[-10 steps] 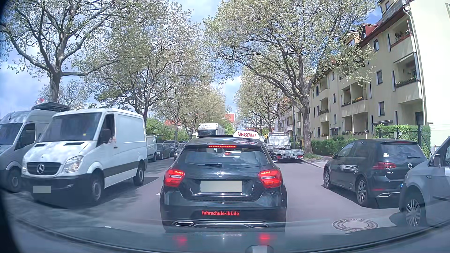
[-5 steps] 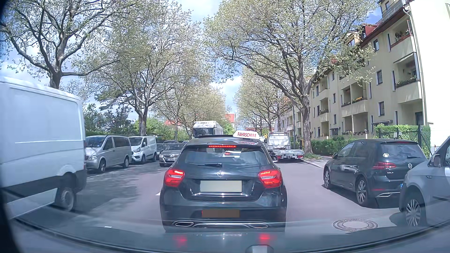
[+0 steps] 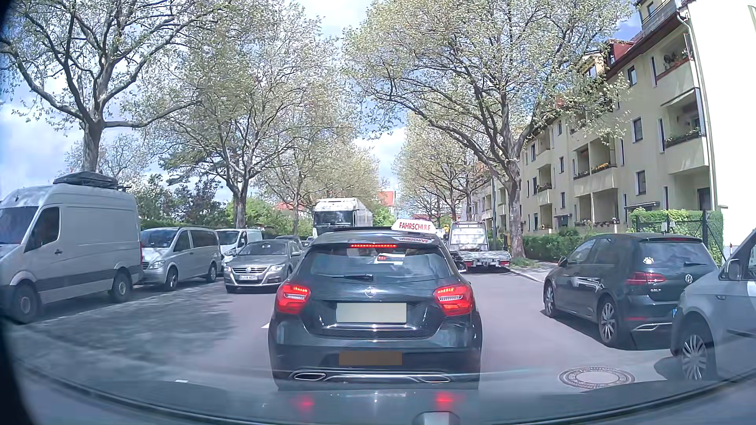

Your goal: Follow the waypoints while adhering to traffic rules and regulations

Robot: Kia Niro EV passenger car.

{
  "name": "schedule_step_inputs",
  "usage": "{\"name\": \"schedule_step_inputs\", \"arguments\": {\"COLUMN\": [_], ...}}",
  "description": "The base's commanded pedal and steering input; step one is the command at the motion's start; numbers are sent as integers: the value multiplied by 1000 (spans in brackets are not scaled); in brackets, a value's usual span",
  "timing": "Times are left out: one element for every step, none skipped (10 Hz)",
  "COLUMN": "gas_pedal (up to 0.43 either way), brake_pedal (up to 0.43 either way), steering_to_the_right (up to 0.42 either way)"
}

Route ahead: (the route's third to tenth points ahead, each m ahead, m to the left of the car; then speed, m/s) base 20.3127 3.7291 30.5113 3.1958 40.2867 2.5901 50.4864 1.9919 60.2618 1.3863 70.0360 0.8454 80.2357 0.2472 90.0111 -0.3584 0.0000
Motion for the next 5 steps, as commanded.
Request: {"name": "schedule_step_inputs", "arguments": {"gas_pedal": [0,0,0,0,0], "brake_pedal": [390,390,390,390,390], "steering_to_the_right": [-4,-4,-4,-4,-4]}}
